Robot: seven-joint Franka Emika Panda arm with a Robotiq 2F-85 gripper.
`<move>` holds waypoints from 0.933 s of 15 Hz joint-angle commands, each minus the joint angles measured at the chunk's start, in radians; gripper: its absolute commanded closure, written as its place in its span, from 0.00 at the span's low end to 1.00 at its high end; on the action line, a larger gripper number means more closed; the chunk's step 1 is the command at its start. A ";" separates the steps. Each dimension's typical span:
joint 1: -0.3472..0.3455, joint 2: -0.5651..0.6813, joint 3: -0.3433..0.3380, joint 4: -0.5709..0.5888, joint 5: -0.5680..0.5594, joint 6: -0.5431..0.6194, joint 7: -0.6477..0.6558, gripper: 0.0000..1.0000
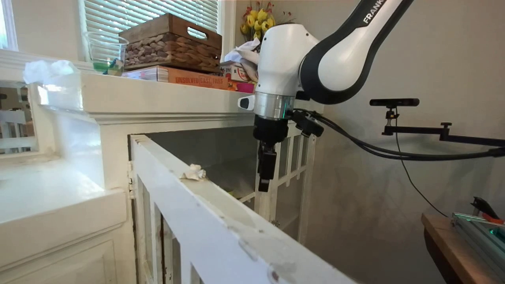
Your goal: Put the toy car in the cabinet
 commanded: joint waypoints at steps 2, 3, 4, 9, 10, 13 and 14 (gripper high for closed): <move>-0.030 -0.134 0.031 -0.100 0.082 0.003 0.028 0.00; -0.034 -0.151 0.034 -0.110 0.100 0.002 0.025 0.00; -0.036 -0.166 0.033 -0.120 0.111 0.004 0.034 0.00; -0.048 -0.230 0.028 -0.149 0.153 -0.015 0.042 0.00; -0.051 -0.239 0.025 -0.151 0.147 -0.015 0.055 0.00; -0.058 -0.266 0.023 -0.153 0.132 -0.030 0.093 0.00; -0.061 -0.274 0.022 -0.152 0.132 -0.037 0.103 0.00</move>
